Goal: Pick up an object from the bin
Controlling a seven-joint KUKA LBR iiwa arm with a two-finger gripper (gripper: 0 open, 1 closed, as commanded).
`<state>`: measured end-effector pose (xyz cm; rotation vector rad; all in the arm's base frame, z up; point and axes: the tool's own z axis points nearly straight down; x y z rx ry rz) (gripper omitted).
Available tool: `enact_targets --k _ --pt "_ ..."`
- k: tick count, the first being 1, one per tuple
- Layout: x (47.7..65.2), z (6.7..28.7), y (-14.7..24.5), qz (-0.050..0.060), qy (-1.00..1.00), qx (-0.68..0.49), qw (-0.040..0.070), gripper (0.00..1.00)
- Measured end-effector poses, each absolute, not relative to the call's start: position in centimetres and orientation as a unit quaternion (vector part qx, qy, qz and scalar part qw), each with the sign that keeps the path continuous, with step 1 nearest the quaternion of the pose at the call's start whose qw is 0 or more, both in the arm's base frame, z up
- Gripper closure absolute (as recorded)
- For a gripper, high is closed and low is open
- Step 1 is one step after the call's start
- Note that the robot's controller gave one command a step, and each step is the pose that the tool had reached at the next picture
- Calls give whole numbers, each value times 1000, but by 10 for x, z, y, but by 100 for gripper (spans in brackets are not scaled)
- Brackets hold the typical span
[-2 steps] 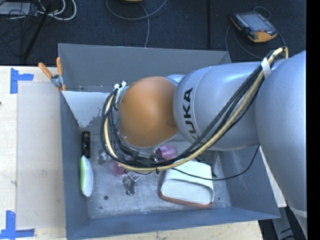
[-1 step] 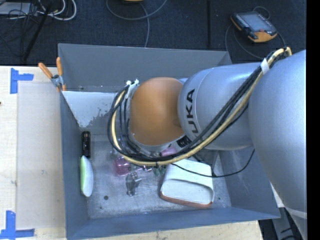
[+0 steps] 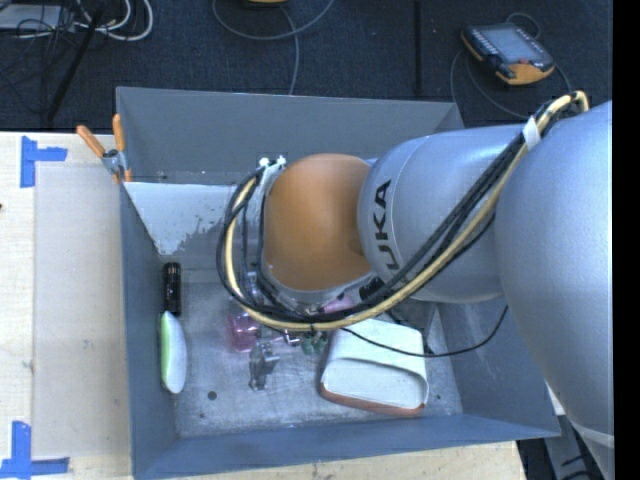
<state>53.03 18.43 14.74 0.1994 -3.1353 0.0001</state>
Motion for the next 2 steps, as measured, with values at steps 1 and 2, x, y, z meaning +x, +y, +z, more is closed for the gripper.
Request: enact_targets --k 1,2 --pt "543 110 172 -1 -991 130 -2 0" --pt "564 80 114 -6 -986 165 -5 100"
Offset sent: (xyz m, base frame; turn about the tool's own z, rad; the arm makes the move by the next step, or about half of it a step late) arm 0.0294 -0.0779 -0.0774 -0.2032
